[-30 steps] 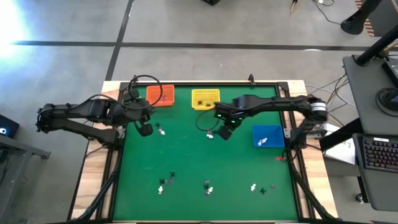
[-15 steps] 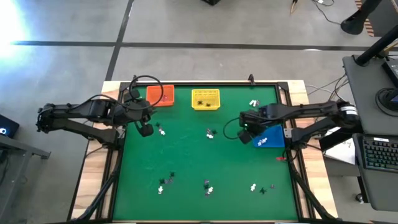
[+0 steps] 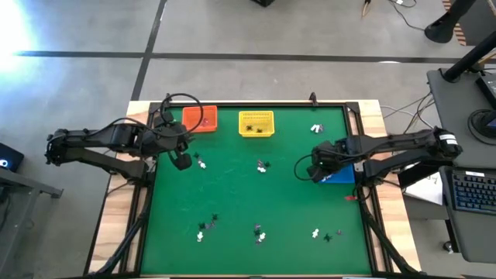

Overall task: Sort Halloween decoration
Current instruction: Put the white skeleton toy into the blue basket

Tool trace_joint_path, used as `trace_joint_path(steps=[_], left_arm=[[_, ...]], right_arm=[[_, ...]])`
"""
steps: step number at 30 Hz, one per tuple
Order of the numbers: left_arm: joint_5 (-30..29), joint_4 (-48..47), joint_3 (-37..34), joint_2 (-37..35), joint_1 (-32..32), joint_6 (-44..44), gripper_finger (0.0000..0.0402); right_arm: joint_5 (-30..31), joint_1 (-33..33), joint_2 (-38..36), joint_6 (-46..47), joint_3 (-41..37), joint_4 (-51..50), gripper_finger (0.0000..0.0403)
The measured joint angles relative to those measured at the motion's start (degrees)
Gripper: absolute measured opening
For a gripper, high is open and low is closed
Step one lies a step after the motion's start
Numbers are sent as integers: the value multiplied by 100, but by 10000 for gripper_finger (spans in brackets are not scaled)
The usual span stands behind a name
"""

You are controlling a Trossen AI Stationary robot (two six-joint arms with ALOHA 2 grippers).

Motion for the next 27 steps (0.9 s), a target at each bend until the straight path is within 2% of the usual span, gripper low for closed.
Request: trace_joint_path(steps=[11,19,27], left_arm=[[-5,-64,0,272,0,-655,41],[-6,-94,0,590,0,-752,41],[-4,-59,9,623,0,-880,64]], right_arm=[[-55,-7,-69,-173,-291,-284,13],[8,-7,-65,193,-473,-288,14],[10,-7,-65,253,-478,-284,65]])
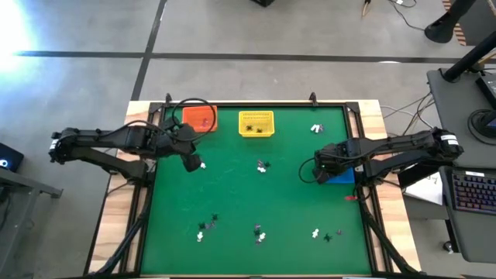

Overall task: Sort Halloween decoration
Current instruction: Put the white skeleton toy into the blue basket

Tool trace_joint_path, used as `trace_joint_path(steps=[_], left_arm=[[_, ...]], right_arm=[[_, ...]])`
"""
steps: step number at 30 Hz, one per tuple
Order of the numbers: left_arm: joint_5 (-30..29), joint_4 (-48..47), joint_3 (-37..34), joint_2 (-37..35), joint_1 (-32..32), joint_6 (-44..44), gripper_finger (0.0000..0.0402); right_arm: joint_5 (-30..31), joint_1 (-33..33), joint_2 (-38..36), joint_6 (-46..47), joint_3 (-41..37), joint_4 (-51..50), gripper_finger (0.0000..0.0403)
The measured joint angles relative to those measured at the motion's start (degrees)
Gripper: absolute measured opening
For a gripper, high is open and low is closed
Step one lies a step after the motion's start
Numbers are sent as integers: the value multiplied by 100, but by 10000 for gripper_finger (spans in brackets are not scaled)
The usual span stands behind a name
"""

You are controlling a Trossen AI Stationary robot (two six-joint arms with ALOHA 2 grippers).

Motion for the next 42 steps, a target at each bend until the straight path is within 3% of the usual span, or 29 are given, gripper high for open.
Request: trace_joint_path(steps=[11,23,27,31,42], left_arm=[[4,-29,0,0,0,42,111],[92,-387,2,-1,0,282,98],[166,-454,2,-11,0,344,95],[167,-450,2,-9,0,412,95],[168,-455,2,-11,0,693,95]], right_arm=[[-35,-1,-4,293,388,1,136],[333,-2,161,459,1493,70,144],[1034,-37,353,387,1672,73,142],[1643,-492,606,262,1778,67,142],[1603,-2305,1282,-650,1762,703,137]])
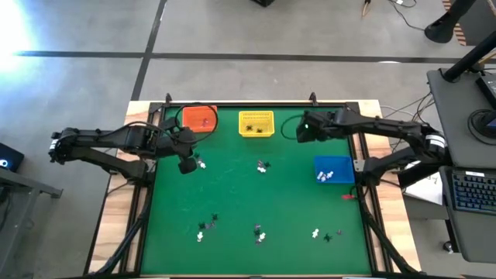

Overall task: Sort Halloween decoration
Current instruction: Put the white skeleton toy into the blue basket

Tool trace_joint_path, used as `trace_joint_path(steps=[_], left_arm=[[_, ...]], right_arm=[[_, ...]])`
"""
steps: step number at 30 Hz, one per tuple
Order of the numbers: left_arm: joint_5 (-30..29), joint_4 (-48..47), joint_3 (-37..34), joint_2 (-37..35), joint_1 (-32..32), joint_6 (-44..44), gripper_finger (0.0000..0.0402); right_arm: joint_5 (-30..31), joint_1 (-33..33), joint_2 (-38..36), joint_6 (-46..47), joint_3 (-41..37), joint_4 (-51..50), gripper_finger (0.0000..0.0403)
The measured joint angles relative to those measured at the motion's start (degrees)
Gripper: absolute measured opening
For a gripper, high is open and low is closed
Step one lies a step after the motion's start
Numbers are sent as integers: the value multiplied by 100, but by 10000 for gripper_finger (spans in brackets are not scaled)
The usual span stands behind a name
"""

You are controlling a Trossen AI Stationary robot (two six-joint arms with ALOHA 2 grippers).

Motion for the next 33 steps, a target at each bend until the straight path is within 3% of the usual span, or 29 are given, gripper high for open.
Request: trace_joint_path(steps=[16,24,33], left_arm=[[-6,-329,-2,-1,0,-151,95],[-7,-436,-7,-4,0,-203,95],[-9,-437,-7,-4,0,-201,95]], right_arm=[[-518,-1939,1385,-1296,-7,869,114],[-896,-2255,1759,-1558,-4,1065,114],[-909,-2397,2055,-1694,-4,1138,114]])
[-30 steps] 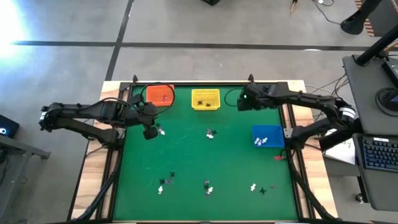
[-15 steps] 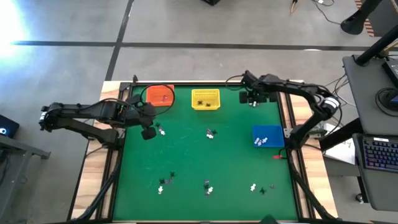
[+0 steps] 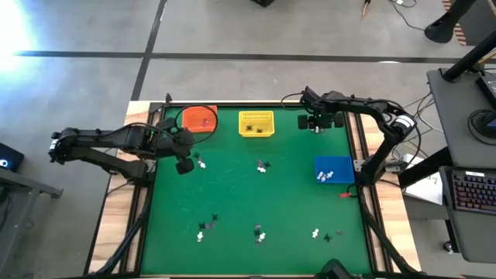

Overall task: Sort Halloween decoration
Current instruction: Put the white skeleton toy into the blue basket

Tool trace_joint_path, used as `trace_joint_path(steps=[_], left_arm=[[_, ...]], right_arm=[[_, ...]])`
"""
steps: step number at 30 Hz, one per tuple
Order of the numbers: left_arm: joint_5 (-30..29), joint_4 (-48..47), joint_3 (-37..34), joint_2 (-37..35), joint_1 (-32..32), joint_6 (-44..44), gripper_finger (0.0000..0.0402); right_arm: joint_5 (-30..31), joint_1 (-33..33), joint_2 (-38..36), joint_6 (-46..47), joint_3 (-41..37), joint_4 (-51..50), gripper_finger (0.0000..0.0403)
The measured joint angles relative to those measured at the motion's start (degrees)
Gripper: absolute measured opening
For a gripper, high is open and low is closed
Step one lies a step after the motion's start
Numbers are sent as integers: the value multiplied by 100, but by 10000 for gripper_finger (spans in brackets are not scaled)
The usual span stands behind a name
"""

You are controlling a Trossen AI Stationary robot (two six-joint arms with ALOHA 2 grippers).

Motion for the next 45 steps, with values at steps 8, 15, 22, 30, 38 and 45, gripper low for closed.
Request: trace_joint_path(steps=[8,15,22,30,38,45], left_arm=[[0,-2,0,0,0,0,95],[0,-4,-2,0,0,0,95],[0,-50,-4,0,0,2,95],[-2,-81,-4,0,-2,2,95],[-2,-81,-4,0,-2,4,95],[-2,-83,-4,0,-2,4,95]], right_arm=[[30,-98,-2,-121,-7,-24,111],[58,-200,113,-126,-26,10,69],[-30,-203,196,-118,-26,125,41],[-222,-205,266,-175,-26,128,52],[-210,-205,362,-295,-33,124,24],[-232,-205,274,-423,-51,136,9]])
